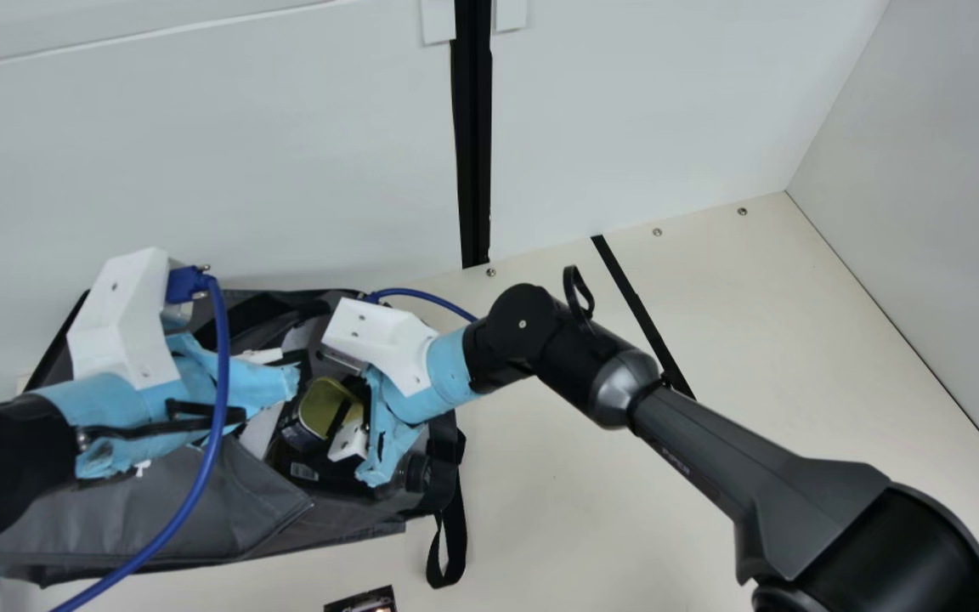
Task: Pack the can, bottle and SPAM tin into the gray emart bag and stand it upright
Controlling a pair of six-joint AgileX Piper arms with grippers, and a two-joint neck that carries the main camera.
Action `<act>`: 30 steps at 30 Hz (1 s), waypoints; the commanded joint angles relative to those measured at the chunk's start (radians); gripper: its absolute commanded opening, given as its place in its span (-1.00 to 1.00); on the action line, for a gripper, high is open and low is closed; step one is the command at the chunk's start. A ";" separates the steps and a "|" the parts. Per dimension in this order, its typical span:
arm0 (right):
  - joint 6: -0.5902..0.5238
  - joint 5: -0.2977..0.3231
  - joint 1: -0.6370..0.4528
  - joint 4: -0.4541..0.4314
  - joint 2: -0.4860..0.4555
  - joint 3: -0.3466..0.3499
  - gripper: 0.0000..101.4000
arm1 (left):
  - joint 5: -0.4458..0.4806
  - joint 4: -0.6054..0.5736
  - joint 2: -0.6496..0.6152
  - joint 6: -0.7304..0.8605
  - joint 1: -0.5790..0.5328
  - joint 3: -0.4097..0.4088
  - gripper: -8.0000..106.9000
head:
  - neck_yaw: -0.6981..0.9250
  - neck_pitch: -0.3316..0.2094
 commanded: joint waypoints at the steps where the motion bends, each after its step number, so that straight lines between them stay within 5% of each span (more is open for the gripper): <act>1: 0.011 -0.007 0.003 0.001 0.009 -0.011 -1.00 | 0.000 0.000 0.000 0.000 0.000 0.000 -1.00 | -0.001 -0.023; 4: 0.018 -0.012 0.008 0.005 0.022 -0.025 -1.00 | 0.000 0.000 0.000 0.000 0.000 0.000 -1.00 | -0.001 -0.023; 30: 0.031 -0.007 -0.012 0.006 0.038 -0.050 0.71 | 0.000 -0.002 0.000 0.000 0.000 0.000 -1.00 | -0.001 -0.023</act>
